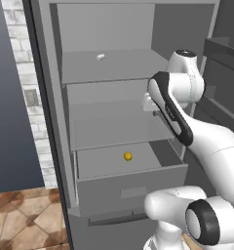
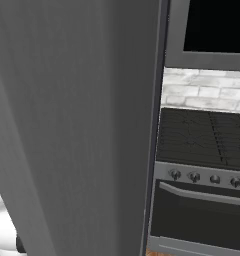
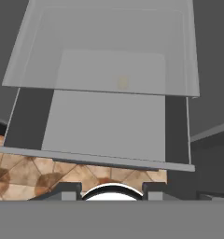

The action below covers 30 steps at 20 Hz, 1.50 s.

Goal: Fully open the fridge drawer.

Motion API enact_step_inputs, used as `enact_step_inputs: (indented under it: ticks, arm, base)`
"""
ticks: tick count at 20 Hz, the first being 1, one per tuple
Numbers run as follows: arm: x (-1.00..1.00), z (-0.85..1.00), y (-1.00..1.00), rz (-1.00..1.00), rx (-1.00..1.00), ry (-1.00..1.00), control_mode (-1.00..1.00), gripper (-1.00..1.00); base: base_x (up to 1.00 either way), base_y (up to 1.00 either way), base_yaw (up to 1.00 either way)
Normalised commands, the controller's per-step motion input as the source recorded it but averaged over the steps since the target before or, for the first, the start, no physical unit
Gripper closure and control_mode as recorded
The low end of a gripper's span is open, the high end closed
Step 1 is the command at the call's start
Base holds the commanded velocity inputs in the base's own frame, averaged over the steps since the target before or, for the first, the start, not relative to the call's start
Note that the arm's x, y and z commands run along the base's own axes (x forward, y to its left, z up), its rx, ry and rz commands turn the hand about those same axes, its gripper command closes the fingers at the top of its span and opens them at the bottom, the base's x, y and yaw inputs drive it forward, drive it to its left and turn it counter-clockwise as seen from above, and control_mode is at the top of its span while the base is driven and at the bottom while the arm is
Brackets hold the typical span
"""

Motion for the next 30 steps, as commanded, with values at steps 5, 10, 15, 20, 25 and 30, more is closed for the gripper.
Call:
enact_step_inputs:
  ticks: [5,10,15,20,25,30]
  arm:
    - [-0.13,0.00,0.03,0.00,0.00,-0.05,-1.00,-1.00]
    - [-0.47,0.00,-0.10,0.00,0.03,-0.11,-1.00,-1.00]
    - [-0.17,-0.02,-0.10,0.00,0.00,-0.02,-1.00,-1.00]
    - [-0.32,0.00,0.48,0.00,0.01,-0.02,-1.00,-1.00]
    - [-0.32,0.00,0.22,0.00,0.00,0.00,-1.00,-1.00]
    - [-0.13,0.00,0.00,0.00,0.00,0.00,-1.00,-1.00]
  base:
    - [0.00,0.00,0.00]
    - [0.00,0.00,0.00]
    - [0.00,0.00,0.00]
    - [0.00,0.00,0.00]
    - [0.00,0.00,0.00]
    - [0.00,0.00,0.00]
